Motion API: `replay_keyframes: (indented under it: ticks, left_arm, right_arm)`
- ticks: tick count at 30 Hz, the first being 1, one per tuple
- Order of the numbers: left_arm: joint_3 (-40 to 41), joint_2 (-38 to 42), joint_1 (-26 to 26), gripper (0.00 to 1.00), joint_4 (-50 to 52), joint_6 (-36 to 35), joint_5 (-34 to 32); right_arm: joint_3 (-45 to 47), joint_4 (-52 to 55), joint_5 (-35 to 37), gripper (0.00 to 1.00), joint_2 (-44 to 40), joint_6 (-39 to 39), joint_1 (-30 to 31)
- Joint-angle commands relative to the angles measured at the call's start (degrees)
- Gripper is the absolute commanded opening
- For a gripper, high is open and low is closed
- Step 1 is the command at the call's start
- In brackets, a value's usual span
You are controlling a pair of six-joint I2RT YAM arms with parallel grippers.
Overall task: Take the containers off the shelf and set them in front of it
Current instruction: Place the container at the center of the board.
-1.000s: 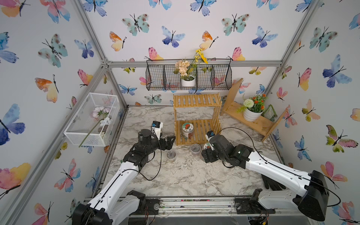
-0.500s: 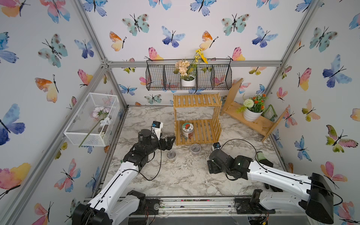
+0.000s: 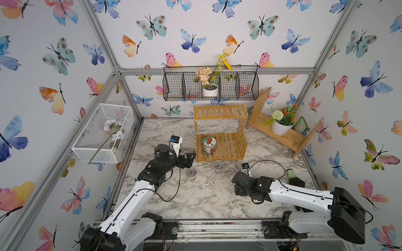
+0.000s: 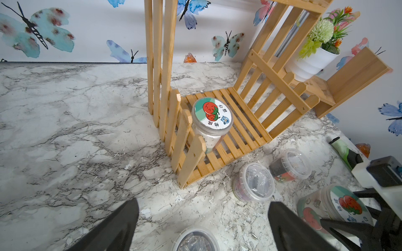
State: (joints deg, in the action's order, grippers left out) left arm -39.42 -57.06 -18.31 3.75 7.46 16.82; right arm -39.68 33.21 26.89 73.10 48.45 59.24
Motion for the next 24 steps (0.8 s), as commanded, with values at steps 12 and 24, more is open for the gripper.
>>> replay_keyframes:
  ticks: [12, 24]
  left_arm:
    - [-1.53, -0.42, 0.38, 0.99, 0.11, -1.65, 0.57]
    - [-4.28, 1.77, -1.76, 0.99, 3.36, -3.25, 0.39]
  right_arm:
    - [0.92, -1.26, 4.18, 0.98, 0.45, 1.78, 0.26]
    - [-2.51, 4.40, 4.58, 0.98, -7.26, 1.74, 0.26]
